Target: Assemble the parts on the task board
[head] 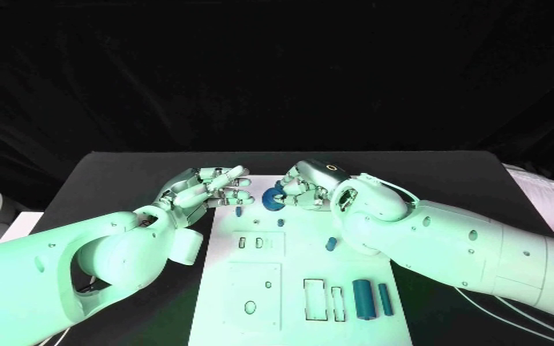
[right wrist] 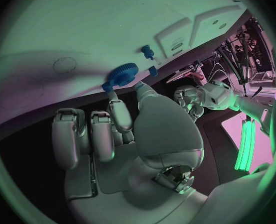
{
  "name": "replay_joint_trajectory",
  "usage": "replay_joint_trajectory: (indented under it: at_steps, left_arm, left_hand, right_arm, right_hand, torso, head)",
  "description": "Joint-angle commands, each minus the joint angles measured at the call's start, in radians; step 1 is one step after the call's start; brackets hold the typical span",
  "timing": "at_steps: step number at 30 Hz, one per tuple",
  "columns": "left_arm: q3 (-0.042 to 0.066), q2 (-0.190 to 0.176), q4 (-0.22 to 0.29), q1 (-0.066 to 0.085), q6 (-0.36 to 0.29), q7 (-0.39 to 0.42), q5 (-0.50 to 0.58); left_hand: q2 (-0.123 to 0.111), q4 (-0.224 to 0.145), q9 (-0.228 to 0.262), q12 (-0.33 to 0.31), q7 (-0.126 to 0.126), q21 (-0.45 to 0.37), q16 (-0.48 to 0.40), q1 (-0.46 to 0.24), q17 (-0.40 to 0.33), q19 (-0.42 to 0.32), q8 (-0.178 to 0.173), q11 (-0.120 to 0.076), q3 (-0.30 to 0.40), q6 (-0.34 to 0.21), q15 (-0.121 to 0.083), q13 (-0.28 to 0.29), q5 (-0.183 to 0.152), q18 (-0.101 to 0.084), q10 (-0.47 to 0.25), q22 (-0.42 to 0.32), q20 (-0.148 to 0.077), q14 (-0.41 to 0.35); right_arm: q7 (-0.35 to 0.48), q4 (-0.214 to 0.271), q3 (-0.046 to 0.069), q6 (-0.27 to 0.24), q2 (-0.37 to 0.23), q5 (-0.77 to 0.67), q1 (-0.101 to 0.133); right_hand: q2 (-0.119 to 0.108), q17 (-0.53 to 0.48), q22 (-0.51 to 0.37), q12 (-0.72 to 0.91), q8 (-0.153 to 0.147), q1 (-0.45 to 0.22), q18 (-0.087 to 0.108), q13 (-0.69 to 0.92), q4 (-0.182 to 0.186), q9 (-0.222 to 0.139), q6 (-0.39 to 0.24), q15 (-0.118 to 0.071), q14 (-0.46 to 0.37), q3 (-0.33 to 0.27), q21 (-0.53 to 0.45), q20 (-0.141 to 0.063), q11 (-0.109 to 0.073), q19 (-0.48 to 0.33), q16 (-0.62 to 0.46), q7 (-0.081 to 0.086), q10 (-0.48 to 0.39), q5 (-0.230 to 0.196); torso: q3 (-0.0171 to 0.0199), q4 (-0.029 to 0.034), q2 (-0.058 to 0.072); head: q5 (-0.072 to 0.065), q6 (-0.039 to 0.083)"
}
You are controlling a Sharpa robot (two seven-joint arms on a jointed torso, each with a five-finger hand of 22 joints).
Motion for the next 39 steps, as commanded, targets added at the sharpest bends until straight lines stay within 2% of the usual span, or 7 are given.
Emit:
replay_joint_trajectory:
  at_steps: [1, 5, 9, 15, 19, 26, 39]
  left_arm:
    - [0.001, 0.0, -0.003, 0.001, 0.017, 0.003, 0.002]
    - [0.0, 0.002, -0.009, 0.001, 0.019, 0.004, 0.002]
    - [0.0, 0.003, -0.015, 0.001, 0.021, 0.005, 0.002]
    - [-0.001, 0.007, -0.024, 0.001, 0.025, 0.007, 0.002]
    - [-0.002, 0.01, -0.029, 0.0, 0.028, 0.008, 0.002]
    - [-0.003, 0.014, -0.035, 0.0, 0.029, 0.008, 0.002]
    - [-0.003, 0.017, -0.042, -0.001, 0.03, 0.008, 0.002]
  left_hand:
    - [0.006, -0.006, -0.001, -0.004, 0.0, -0.004, -0.002, 0.0, 0.002, 0.003, -0.007, -0.001, -0.001, -0.006, 0.007, -0.001, -0.001, 0.012, -0.005, -0.001, 0.008, -0.001]
    - [0.006, -0.006, -0.001, -0.004, 0.0, -0.004, -0.002, 0.0, 0.002, 0.003, -0.007, -0.001, -0.001, -0.006, 0.007, -0.001, -0.001, 0.012, -0.005, -0.001, 0.008, -0.001]
    - [0.006, -0.006, -0.001, -0.004, 0.0, -0.004, -0.002, 0.0, 0.002, 0.003, -0.007, -0.001, -0.001, -0.006, 0.007, -0.001, -0.001, 0.012, -0.005, -0.001, 0.008, -0.001]
    - [0.007, -0.006, -0.001, -0.005, 0.0, -0.005, -0.003, 0.0, 0.002, 0.003, -0.007, -0.001, -0.001, -0.007, 0.007, -0.001, -0.001, 0.012, -0.005, -0.001, 0.008, -0.001]
    - [0.007, -0.006, -0.001, -0.005, 0.0, -0.005, -0.003, 0.0, 0.002, 0.003, -0.007, -0.001, -0.001, -0.007, 0.007, -0.001, -0.001, 0.012, -0.005, -0.001, 0.008, -0.001]
    - [0.007, -0.007, -0.001, -0.005, 0.0, -0.005, -0.003, 0.0, 0.002, 0.003, -0.007, -0.001, -0.001, -0.006, 0.007, -0.001, -0.001, 0.012, -0.005, -0.001, 0.008, -0.001]
    - [0.007, -0.007, -0.001, -0.005, 0.0, -0.005, -0.003, 0.0, 0.002, 0.003, -0.007, -0.001, -0.001, -0.006, 0.007, -0.001, -0.001, 0.012, -0.005, -0.001, 0.008, -0.001]
  right_arm:
    - [0.17, 0.029, 0.008, -0.107, -0.044, 0.167, 0.003]
    - [0.244, 0.063, 0.015, -0.066, -0.128, 0.298, 0.011]
    - [0.302, 0.08, 0.019, -0.024, -0.214, 0.378, 0.019]
    - [0.354, 0.087, 0.02, 0.01, -0.311, 0.405, 0.009]
    - [0.362, 0.072, 0.02, 0.017, -0.344, 0.396, -0.004]
    - [0.363, 0.029, 0.019, 0.025, -0.36, 0.374, -0.027]
    - [0.362, -0.035, 0.019, 0.033, -0.336, 0.353, -0.054]
  right_hand:
    - [0.004, 0.179, 0.063, -0.015, -0.003, 0.024, -0.011, -0.011, -0.014, -0.002, -0.012, 0.005, 0.084, -0.002, -0.001, 0.003, 0.005, 0.017, -0.002, 0.003, -0.008, 0.0]
    - [0.004, 0.176, 0.061, -0.023, 0.0, 0.073, -0.01, -0.016, -0.044, -0.002, -0.012, 0.006, 0.083, 0.002, -0.002, 0.005, 0.005, 0.015, -0.004, 0.003, -0.014, 0.003]
    - [-0.002, 0.182, 0.063, -0.025, 0.001, 0.124, -0.01, -0.016, -0.081, 0.0, -0.007, 0.004, 0.085, 0.004, -0.001, 0.004, 0.003, 0.015, -0.001, 0.001, -0.015, -0.001]
    - [-0.023, 0.189, 0.067, -0.031, 0.0, 0.188, -0.011, -0.02, -0.131, -0.001, -0.007, 0.003, 0.086, -0.002, 0.0, 0.003, 0.002, 0.016, 0.003, 0.001, -0.017, -0.048]
    - [-0.023, 0.191, 0.068, -0.031, 0.001, 0.201, -0.011, -0.02, -0.141, 0.0, -0.006, 0.003, 0.086, -0.002, 0.001, 0.003, 0.001, 0.016, 0.003, 0.001, -0.017, -0.047]
    - [-0.022, 0.19, 0.068, -0.033, 0.001, 0.205, -0.011, -0.022, -0.144, 0.0, -0.005, 0.003, 0.086, -0.002, 0.001, 0.003, 0.001, 0.016, 0.003, 0.001, -0.017, -0.045]
    - [-0.014, 0.191, 0.068, -0.033, 0.003, 0.212, -0.011, -0.022, -0.148, 0.001, 0.0, 0.003, 0.086, 0.0, 0.001, 0.003, 0.001, 0.016, 0.003, 0.0, -0.016, -0.041]
  torso:
    - [0.0005, -0.0043, -0.004]
    - [0.0006, -0.0101, -0.011]
    - [0.0, -0.0218, -0.019]
    - [0.0056, -0.0379, -0.028]
    - [0.0082, -0.0419, -0.03]
    - [0.0085, -0.0387, -0.028]
    - [0.0068, -0.0383, -0.029]
  head:
    - [-0.001, 0.003]
    - [-0.003, 0.003]
    - [-0.004, 0.003]
    - [-0.002, 0.003]
    - [-0.007, 0.002]
    - [-0.014, -0.003]
    - [-0.008, -0.013]
